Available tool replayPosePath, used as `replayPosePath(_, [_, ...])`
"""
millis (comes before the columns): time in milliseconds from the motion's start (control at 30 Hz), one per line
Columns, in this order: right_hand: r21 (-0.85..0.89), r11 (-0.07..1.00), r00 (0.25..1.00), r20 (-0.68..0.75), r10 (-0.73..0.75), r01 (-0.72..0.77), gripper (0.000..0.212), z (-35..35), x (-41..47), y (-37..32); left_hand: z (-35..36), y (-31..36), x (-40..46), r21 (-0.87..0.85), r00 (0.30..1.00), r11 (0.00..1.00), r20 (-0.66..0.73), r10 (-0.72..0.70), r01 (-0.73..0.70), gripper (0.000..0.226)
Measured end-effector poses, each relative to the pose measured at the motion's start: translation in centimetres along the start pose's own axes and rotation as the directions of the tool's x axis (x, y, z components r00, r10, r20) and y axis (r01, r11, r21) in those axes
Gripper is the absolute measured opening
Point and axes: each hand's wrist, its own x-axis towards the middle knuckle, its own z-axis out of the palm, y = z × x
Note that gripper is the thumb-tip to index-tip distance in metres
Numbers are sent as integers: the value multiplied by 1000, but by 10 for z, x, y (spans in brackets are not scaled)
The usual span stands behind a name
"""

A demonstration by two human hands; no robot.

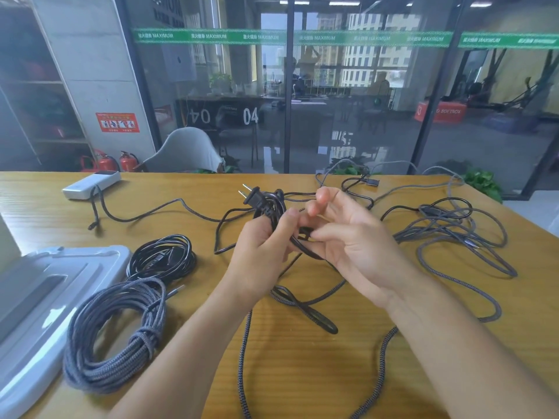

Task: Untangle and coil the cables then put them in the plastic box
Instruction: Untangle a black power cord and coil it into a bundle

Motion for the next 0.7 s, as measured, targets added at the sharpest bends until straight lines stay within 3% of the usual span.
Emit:
replayPosePath(67, [-133, 989, 998, 1, -65, 64, 36, 0, 0, 1, 2, 0, 0, 14, 1000, 1000, -19, 4, -4, 60])
replayPosePath(133, [-471, 862, 978, 12, -208, 189, 24, -3, -2, 1, 4, 3, -2, 16, 1000, 1000, -20, 6, -6, 58])
replayPosePath(233, [-879, 366, 891, 127, -436, 305, 7, -24, -1, 1, -6, 5, 1, -29, 993, 1000, -115, 2, -6, 47])
replayPosePath(300, [-946, 174, 905, 193, -379, 275, 13, -45, 4, 3, -17, 6, 5, -82, 983, 997, -183, -12, -4, 46])
replayPosePath(367, [-963, 145, 959, 198, -204, 229, 27, -60, 8, 5, -21, 8, 6, -138, 979, 990, -204, -32, 4, 44])
replayPosePath(433, [-963, 174, 975, 184, -127, 204, 34, -68, 10, 9, -19, 9, 4, -182, 983, 983, -179, -47, 14, 44])
replayPosePath(633, [-933, 280, 943, 135, -305, 224, 18, -59, 14, 19, -22, 15, 3, -405, 995, 914, -81, -52, 15, 45])
replayPosePath(700, [-949, 237, 944, 132, -302, 208, 22, -58, 15, 25, -24, 15, 4, -413, 994, 911, -85, -66, 25, 45])
